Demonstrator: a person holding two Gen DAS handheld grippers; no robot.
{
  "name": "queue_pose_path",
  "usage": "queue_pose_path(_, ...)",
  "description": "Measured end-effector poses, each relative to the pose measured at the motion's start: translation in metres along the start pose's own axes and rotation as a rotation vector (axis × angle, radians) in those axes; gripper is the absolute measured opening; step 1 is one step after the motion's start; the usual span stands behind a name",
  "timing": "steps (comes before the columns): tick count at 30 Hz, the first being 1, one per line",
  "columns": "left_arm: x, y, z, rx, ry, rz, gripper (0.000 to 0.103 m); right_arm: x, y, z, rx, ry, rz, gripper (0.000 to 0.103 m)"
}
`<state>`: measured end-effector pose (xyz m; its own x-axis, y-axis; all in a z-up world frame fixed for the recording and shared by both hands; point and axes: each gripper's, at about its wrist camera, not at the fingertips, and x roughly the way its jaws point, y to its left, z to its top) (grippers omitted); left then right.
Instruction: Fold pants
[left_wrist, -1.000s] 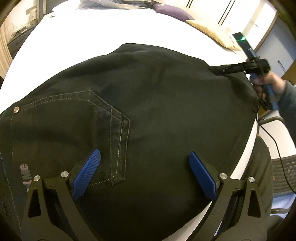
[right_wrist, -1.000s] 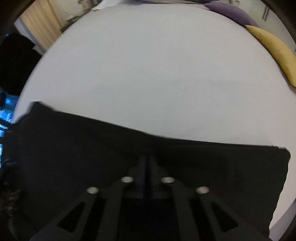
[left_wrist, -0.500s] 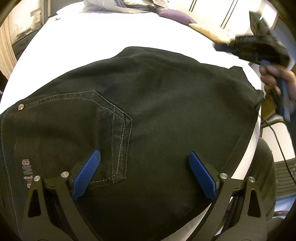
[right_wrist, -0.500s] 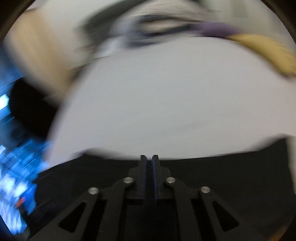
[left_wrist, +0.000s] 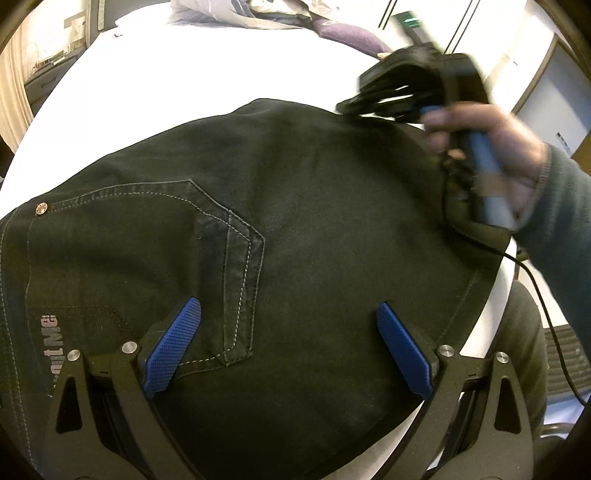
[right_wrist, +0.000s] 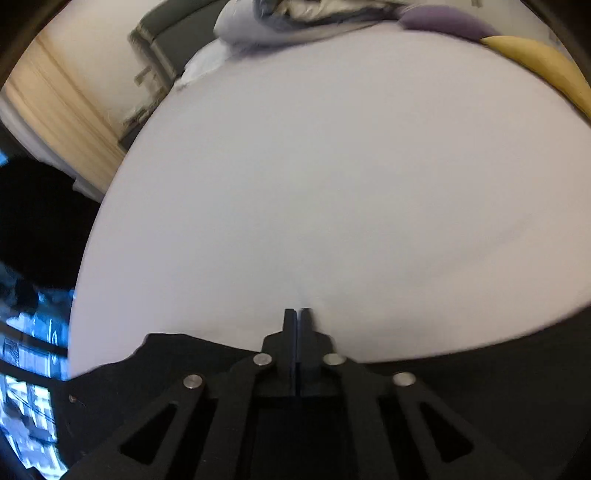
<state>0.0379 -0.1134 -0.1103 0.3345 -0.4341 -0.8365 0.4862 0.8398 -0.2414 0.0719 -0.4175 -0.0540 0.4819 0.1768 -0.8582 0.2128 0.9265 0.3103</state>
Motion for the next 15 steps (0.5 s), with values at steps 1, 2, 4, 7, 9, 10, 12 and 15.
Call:
queue_pose_path(1,-0.001,0.001,0.001,-0.004,-0.001,-0.003,0.097,-0.022,0.006,-0.011,-0.02,-0.01,0.094,0.01)
queue_pose_path(2,0.0,0.001,0.001,-0.005,0.0,-0.003,0.097,-0.032,0.011,-0.021,-0.036,-0.011,0.132,0.016)
queue_pose_path(4,0.001,0.0,0.001,0.0,0.002,0.005,0.097,-0.055,-0.002,-0.046,-0.042,-0.006,0.209,0.044)
queue_pose_path(7,0.002,-0.009,0.004,0.005,0.007,0.024,0.097,-0.06,-0.06,-0.077,0.109,0.019,0.158,0.045)
queue_pose_path(9,0.0,-0.011,0.007,0.001,0.012,0.026,0.097,-0.06,-0.106,-0.097,0.288,0.008,0.19,0.0)
queue_pose_path(10,0.002,-0.012,0.009,0.001,0.015,0.026,0.097,-0.075,-0.146,-0.104,0.394,-0.038,0.207,0.0)
queue_pose_path(12,0.004,-0.015,0.011,0.003,0.02,0.03,0.097,-0.1,-0.182,-0.1,0.437,-0.123,0.107,0.0)
queue_pose_path(15,0.01,-0.023,0.015,0.008,0.024,0.043,0.097,-0.142,-0.255,-0.102,0.551,-0.249,-0.039,0.0)
